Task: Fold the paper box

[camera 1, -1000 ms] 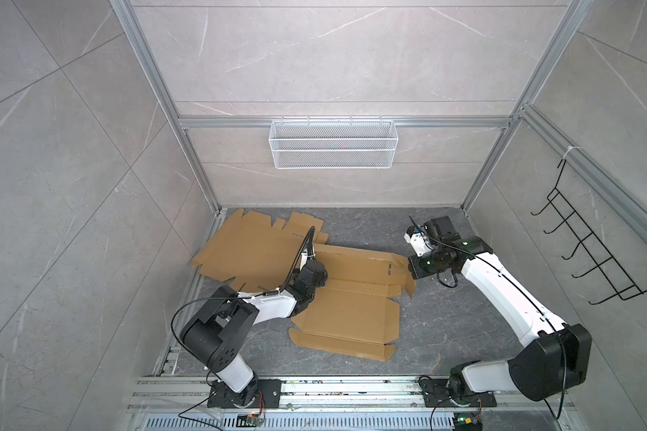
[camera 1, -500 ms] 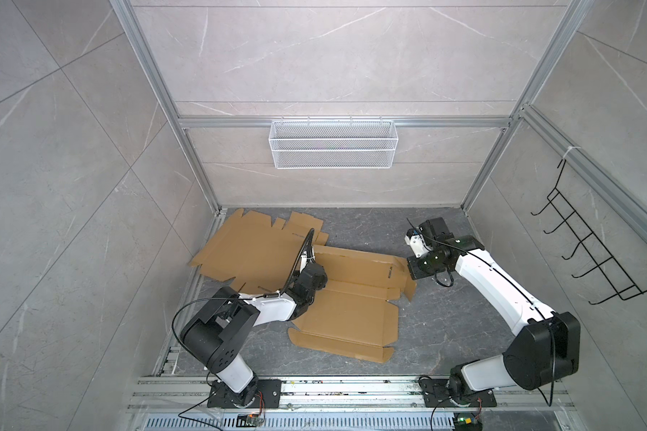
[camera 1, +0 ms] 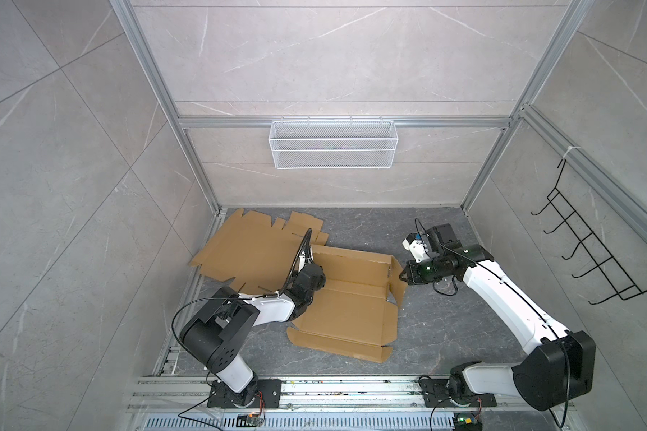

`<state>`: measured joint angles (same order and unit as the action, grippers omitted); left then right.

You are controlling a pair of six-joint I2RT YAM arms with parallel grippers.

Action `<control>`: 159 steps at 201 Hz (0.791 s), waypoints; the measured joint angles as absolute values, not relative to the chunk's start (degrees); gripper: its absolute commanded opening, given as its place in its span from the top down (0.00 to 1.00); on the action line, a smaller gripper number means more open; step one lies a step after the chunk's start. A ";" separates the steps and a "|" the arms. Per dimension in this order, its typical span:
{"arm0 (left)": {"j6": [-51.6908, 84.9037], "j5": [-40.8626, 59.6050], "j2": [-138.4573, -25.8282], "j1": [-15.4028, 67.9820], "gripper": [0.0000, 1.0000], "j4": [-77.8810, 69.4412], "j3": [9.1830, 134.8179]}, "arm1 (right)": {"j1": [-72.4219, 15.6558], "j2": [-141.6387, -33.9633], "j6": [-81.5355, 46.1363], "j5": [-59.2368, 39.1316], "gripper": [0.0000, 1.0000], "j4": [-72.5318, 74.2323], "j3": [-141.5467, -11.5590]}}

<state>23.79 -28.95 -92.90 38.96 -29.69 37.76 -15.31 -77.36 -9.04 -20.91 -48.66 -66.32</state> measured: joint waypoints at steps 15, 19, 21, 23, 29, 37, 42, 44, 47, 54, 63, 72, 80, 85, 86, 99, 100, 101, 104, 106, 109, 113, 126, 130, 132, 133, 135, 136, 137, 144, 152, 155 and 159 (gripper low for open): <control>23.79 -28.69 -92.90 38.98 1.00 -29.78 37.76 | -16.38 -77.36 -11.29 -20.21 0.94 -46.41 -65.04; 23.79 -28.67 -92.92 39.00 1.00 -29.82 37.76 | -16.71 -77.36 -11.77 -20.03 0.93 -45.76 -64.69; 23.79 -28.62 -92.92 39.00 1.00 -29.82 37.76 | -16.93 -77.36 -12.36 -19.90 0.93 -45.23 -64.45; 23.79 -28.53 -92.92 39.00 1.00 -29.85 37.76 | -17.17 -77.36 -12.51 -19.73 0.93 -44.69 -64.16; 23.79 -28.47 -92.99 39.03 1.00 -29.89 37.76 | -17.69 -77.34 -13.61 -19.46 0.92 -43.46 -63.48; 23.79 -28.47 -93.10 39.03 1.00 -30.04 37.76 | -18.44 -77.34 -14.72 -19.22 0.90 -41.36 -62.33; 23.79 -28.47 -93.19 39.00 1.00 -30.15 37.76 | -18.81 -77.34 -15.68 -19.09 0.88 -39.97 -61.52; 23.77 -28.47 -93.19 39.00 1.00 -30.22 37.76 | -18.94 -77.34 -15.86 -19.07 0.88 -39.31 -61.17; 23.77 -28.51 -93.23 39.00 1.00 -30.28 37.76 | -19.11 -77.34 -16.60 -19.07 0.86 -38.57 -60.66; 23.77 -28.58 -93.27 39.03 1.00 -30.39 37.74 | -19.38 -77.34 -17.47 -19.16 0.79 -36.80 -59.57; 23.75 -28.67 -93.32 39.07 1.00 -30.52 37.71 | -19.57 -77.28 -17.78 -19.68 0.70 -34.50 -58.19; 23.66 -28.84 -93.36 39.13 1.00 -30.65 37.63 | -19.75 -77.25 -18.57 -20.47 0.63 -31.99 -56.73; 23.51 -28.97 -93.36 39.18 1.00 -30.74 37.56 | -19.77 -77.25 -18.63 -21.52 0.58 -30.09 -55.64; 23.40 -28.99 -93.36 39.18 1.00 -30.74 37.54 | -19.77 -77.25 -18.26 -22.26 0.55 -29.06 -55.02; 23.38 -29.02 -93.36 39.18 1.00 -30.74 37.54 | -19.77 -77.25 -18.37 -22.39 0.55 -28.93 -54.94; 22.96 -29.12 -93.36 39.20 1.00 -30.74 37.52 | -19.77 -77.28 -17.69 -24.01 0.48 -27.44 -54.26; 22.96 -29.15 -93.36 39.20 1.00 -30.72 37.52 | -19.77 -77.28 -17.80 -24.12 0.48 -27.33 -54.26; 22.96 -29.17 -93.36 39.20 1.00 -30.72 37.52 | -19.75 -77.28 -17.85 -24.25 0.47 -27.14 -54.24; 22.85 -29.26 -93.36 39.22 1.00 -30.72 37.52 | -19.75 -77.28 -17.32 -24.60 0.45 -26.81 -54.26; 22.76 -29.28 -93.36 39.22 1.00 -30.72 37.52 | -19.75 -77.28 -17.23 -24.75 0.45 -26.63 -54.24; 22.68 -29.34 -93.36 39.22 1.00 -30.70 37.52 | -19.64 -77.23 -17.19 -25.17 0.43 -26.15 -54.24; 22.52 -29.39 -93.36 39.22 1.00 -30.70 37.52 | -19.59 -77.17 -16.78 -25.56 0.42 -25.65 -54.24; 22.31 -29.45 -93.36 39.22 1.00 -30.68 37.45 | -18.87 -76.73 -16.08 -27.44 0.32 -23.97 -54.19; 22.28 -29.47 -93.36 39.22 1.00 -30.68 37.45 | -18.35 -76.49 -16.14 -28.45 0.30 -23.42 -54.17; 22.26 -29.47 -93.36 39.22 1.00 -30.68 37.45 | -18.13 -76.36 -15.86 -28.82 0.29 -23.03 -54.15; 22.26 -29.47 -93.36 39.22 1.00 -30.68 37.45 | -18.04 -76.31 -15.97 -29.06 0.28 -22.94 -54.13; 22.26 -29.47 -93.36 39.22 1.00 -30.68 37.45 | -17.74 -76.12 -16.27 -29.54 0.28 -22.55 -54.04; 22.26 -29.47 -93.36 39.22 1.00 -30.68 37.45 | -17.63 -76.05 -16.21 -29.71 0.27 -22.41 -54.02; 22.26 -29.50 -93.36 39.22 1.00 -30.68 37.45 | -17.52 -76.01 -16.12 -29.91 0.27 -22.31 -53.98; 22.24 -29.50 -93.36 39.22 1.00 -30.65 37.43 | -16.45 -75.35 -15.99 -31.55 0.27 -20.99 -53.65; 22.22 -29.52 -93.36 39.22 1.00 -30.61 37.43 | -15.18 -74.63 -16.08 -33.32 0.26 -19.79 -53.28; 22.22 -29.52 -93.36 39.22 1.00 -30.59 37.43 | -14.61 -74.32 -16.16 -33.95 0.26 -19.44 -53.12; 22.22 -29.54 -93.36 39.22 1.00 -30.57 37.43 | -14.02 -74.06 -16.14 -34.72 0.26 -19.09 -53.01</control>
<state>22.22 -29.54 -93.36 39.22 -30.57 37.43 -14.02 -74.06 -16.14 -34.72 -19.09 -53.01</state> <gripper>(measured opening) 0.071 0.735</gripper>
